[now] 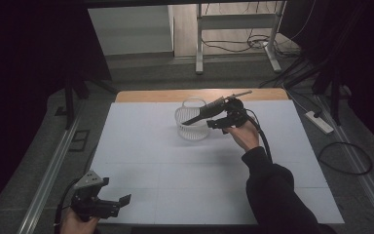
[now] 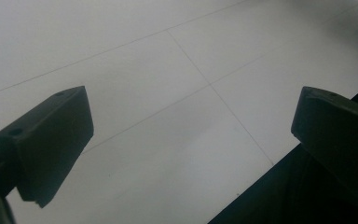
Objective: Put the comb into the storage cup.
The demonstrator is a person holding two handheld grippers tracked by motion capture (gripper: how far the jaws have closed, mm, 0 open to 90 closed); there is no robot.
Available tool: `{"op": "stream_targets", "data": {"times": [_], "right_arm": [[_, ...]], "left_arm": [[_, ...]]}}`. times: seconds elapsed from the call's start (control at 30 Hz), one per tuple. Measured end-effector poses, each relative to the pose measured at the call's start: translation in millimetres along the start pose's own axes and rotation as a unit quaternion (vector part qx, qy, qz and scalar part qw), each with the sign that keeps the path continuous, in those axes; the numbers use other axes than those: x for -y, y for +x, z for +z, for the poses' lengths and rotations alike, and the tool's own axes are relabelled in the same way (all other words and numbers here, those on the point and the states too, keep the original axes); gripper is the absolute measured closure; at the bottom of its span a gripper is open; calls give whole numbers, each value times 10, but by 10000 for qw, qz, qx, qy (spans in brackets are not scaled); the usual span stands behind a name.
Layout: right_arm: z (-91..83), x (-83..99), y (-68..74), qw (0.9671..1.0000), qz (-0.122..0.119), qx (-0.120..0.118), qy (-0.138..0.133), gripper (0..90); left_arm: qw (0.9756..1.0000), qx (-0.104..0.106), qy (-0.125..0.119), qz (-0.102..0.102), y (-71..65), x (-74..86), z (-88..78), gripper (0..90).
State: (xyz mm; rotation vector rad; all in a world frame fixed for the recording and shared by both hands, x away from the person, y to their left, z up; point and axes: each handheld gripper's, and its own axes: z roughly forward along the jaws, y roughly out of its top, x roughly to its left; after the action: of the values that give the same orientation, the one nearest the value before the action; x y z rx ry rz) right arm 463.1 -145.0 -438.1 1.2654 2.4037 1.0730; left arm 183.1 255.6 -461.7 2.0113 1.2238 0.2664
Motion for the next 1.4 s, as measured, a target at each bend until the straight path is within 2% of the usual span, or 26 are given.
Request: {"op": "stream_targets", "data": {"times": [0.2, 0.37, 0.7, 0.87, 0.97, 1.4], "right_arm": [[-40, 24, 19, 9999, -121, -95, -53, 7], [-76, 53, 37, 9997, -235, -69, -84, 4], [-144, 96, 54, 9993, -317, -145, -120, 4], [-187, 110, 79, 9990, -355, -221, -134, 2], [-214, 118, 92, 9989, -370, -257, -131, 0], [-343, 191, 111, 9982, -473, -323, -185, 0]], "left_arm": [[10000, 17, -12, -6, 4, 1, -5, 0], [10000, 10, -27, 11, -1, 2, -5, 0], [9999, -48, -68, 80, -19, 3, -15, 0], [9998, -126, -80, 158, -30, 4, -21, 0], [9993, -261, -50, 262, -46, 4, -20, 0], [9996, -174, -29, 202, -27, 5, -12, 0]]}}
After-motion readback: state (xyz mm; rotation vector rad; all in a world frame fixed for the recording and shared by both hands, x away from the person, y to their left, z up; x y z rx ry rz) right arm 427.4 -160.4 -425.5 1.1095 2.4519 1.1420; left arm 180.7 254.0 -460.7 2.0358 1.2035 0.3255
